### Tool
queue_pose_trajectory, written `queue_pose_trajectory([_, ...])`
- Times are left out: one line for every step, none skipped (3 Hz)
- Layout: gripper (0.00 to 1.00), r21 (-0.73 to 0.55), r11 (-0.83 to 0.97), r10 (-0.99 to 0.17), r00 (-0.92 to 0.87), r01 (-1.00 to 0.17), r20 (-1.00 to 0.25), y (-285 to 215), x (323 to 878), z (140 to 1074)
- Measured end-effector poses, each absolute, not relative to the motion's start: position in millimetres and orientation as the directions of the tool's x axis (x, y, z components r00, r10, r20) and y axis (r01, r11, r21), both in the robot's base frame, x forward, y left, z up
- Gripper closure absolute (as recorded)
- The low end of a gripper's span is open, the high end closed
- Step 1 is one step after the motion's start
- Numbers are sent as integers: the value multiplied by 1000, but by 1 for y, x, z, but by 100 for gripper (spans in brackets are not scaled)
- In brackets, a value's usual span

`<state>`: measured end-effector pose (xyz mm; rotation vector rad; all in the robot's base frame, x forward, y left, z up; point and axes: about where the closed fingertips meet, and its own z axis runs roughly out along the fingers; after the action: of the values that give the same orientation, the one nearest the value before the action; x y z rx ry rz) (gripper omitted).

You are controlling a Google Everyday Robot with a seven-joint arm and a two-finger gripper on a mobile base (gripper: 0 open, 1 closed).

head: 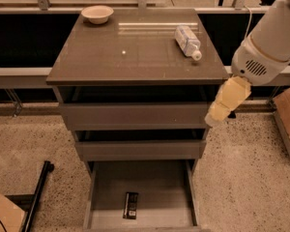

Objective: Pick rxbar chocolate from bottom drawer and place on counter

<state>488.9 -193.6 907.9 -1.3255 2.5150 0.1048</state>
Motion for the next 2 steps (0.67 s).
queue_pose_trajectory([0, -5, 643, -740, -620, -766, -261, -193, 494, 871])
queue_pose_trajectory([0, 16, 658, -723, -637, -753, -266, -194, 495, 869])
